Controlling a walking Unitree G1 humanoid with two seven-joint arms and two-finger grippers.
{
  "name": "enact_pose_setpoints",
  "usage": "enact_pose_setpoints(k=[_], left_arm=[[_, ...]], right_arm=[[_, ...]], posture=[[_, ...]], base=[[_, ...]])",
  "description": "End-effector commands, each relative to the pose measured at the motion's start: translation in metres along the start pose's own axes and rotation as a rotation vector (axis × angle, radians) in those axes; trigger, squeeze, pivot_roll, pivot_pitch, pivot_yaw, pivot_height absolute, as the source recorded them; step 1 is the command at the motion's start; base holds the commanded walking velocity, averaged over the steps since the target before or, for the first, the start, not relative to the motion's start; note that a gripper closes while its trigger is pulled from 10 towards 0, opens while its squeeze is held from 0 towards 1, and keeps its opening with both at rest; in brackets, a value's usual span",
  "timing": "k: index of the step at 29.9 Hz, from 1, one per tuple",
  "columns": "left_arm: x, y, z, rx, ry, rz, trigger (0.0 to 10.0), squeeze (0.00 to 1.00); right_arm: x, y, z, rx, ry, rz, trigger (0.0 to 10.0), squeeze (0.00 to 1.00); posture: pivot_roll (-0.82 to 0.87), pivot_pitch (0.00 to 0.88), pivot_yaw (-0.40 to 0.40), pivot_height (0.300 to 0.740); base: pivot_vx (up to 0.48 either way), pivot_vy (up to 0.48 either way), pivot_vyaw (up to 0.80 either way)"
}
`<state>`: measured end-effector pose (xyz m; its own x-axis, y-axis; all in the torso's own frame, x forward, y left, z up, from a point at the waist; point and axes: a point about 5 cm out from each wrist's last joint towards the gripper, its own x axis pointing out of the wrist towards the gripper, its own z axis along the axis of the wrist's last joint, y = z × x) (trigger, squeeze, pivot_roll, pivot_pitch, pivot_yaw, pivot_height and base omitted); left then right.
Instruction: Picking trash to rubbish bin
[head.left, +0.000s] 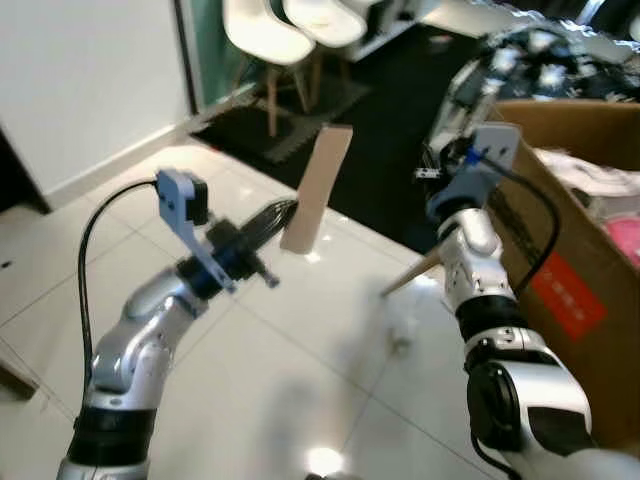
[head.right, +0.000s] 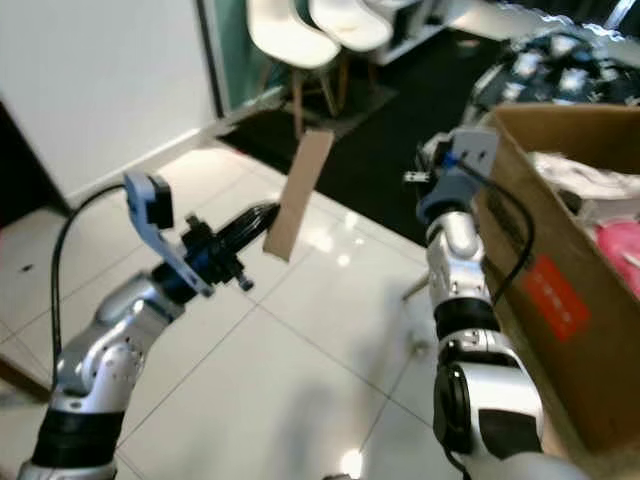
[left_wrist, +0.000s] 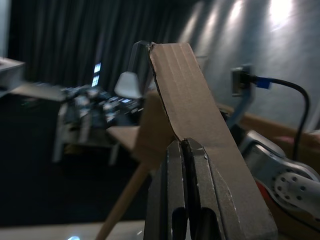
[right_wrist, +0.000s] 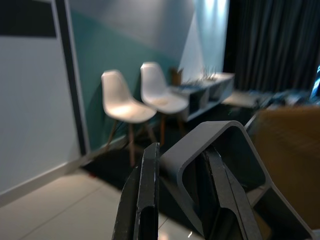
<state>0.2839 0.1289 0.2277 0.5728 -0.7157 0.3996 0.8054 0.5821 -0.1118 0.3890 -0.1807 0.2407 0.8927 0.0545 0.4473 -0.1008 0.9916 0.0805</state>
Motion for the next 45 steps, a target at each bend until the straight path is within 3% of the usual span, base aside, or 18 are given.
enact_pose_setpoints(k=[1,9,16,17,20,21,22,24,29,33,36,40,45], left_arm=[[0.002,-0.003,0.007,0.015,-0.029,-0.017,10.0,0.00],[0.003,0.008,0.023,0.068,-0.080,0.041,10.0,0.00],[0.004,0.012,0.031,0.085,-0.109,0.065,10.0,0.00],[0.005,0.012,0.034,0.095,-0.119,0.072,10.0,0.00],[0.007,0.016,0.038,0.107,-0.137,0.089,10.0,0.00],[0.007,0.016,0.038,0.107,-0.137,0.089,10.0,0.00],[0.007,0.016,0.038,0.104,-0.139,0.092,10.0,0.00],[0.006,0.015,0.037,0.100,-0.140,0.091,10.0,0.00],[0.006,0.013,0.036,0.090,-0.140,0.082,10.0,0.00],[0.009,0.008,0.033,0.068,-0.139,0.049,10.0,0.00],[0.010,0.007,0.033,0.064,-0.139,0.041,10.0,0.00],[0.014,0.002,0.030,0.047,-0.137,0.018,10.0,0.00],[0.015,-0.004,0.031,0.041,-0.136,0.002,10.0,0.00]], right_arm=[[-0.002,-0.003,0.000,0.003,0.006,-0.005,10.0,0.00],[0.000,-0.009,0.021,-0.024,-0.052,-0.008,10.0,0.00],[-0.002,-0.006,0.024,-0.008,-0.054,0.022,10.0,0.00],[-0.003,0.000,0.025,0.029,-0.059,0.066,10.0,0.00],[-0.008,0.022,0.039,0.307,-0.133,0.259,10.0,0.00],[-0.008,0.022,0.039,0.307,-0.133,0.259,10.0,0.00],[-0.011,0.026,0.051,0.427,-0.185,0.331,10.0,0.00],[-0.013,0.027,0.061,0.483,-0.226,0.361,10.0,0.00],[-0.010,0.021,0.079,0.517,-0.298,0.359,10.0,0.00],[-0.002,0.009,0.103,0.361,-0.347,0.343,10.0,0.00],[-0.001,0.009,0.106,0.315,-0.343,0.356,10.0,0.00],[0.012,0.007,0.105,0.012,-0.268,0.316,10.0,0.00],[0.025,-0.007,0.102,-0.129,-0.218,0.231,10.0,0.00]], posture=[[0.16,0.087,-0.047,0.740],[0.14,0.089,-0.041,0.740],[0.14,0.089,-0.041,0.740],[0.14,0.089,-0.041,0.740],[0.11,0.086,-0.035,0.740],[0.11,0.086,-0.035,0.740],[0.11,0.086,-0.035,0.740],[0.11,0.090,-0.035,0.740],[0.11,0.091,-0.035,0.740],[0.11,0.096,-0.033,0.740],[0.10,0.098,-0.031,0.740],[0.10,0.112,-0.026,0.740],[0.10,0.153,-0.022,0.740]], base=[[0.000,0.000,-0.80],[0.000,0.000,-0.80],[0.000,0.000,-0.80],[0.000,0.000,-0.80],[0.000,0.000,-0.80],[0.000,0.000,-0.80],[0.000,0.000,-0.60],[0.000,0.000,-0.60],[0.000,0.000,-0.64],[0.000,0.000,-0.80],[0.000,0.000,-0.80],[0.000,0.000,-0.80],[0.000,0.000,-0.09]])
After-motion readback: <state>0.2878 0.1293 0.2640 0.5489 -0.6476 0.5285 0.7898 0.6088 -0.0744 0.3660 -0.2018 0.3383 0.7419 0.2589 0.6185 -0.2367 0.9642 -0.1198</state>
